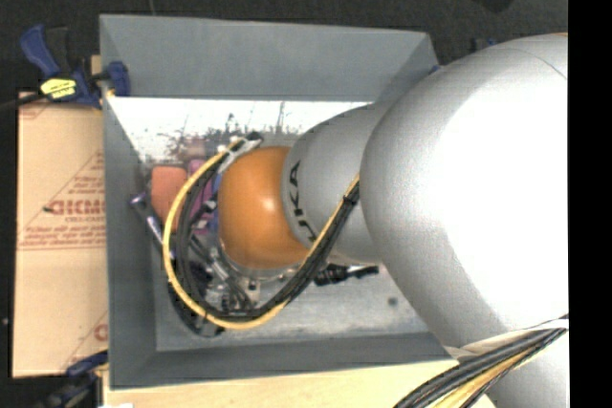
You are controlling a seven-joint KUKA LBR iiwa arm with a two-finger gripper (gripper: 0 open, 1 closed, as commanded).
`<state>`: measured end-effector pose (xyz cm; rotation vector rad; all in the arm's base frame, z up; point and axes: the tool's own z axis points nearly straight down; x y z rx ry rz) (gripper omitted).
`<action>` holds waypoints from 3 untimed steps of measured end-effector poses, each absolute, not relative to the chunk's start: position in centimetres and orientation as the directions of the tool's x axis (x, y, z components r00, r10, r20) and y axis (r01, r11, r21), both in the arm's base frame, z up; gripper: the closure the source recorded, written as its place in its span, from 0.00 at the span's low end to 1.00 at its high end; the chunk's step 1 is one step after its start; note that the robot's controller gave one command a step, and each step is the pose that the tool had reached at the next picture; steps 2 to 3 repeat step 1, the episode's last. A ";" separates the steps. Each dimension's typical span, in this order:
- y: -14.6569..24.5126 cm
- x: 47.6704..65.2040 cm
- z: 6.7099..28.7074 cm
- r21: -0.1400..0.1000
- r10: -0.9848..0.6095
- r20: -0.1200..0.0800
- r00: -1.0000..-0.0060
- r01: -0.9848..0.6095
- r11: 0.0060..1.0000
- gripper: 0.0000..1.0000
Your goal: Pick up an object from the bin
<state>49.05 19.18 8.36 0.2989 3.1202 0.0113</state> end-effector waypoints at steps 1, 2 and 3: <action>19.1 48.8 11.0 0.002 0.189 0.003 -0.982 0.189 0.982 1.00; 19.1 48.8 11.0 0.002 0.189 0.003 -0.982 0.189 0.982 1.00; 19.1 48.8 11.0 0.002 0.189 0.003 -0.982 0.189 0.982 1.00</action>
Offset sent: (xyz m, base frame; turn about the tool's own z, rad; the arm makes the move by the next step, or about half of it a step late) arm -0.0024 -0.0011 0.0314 0.0003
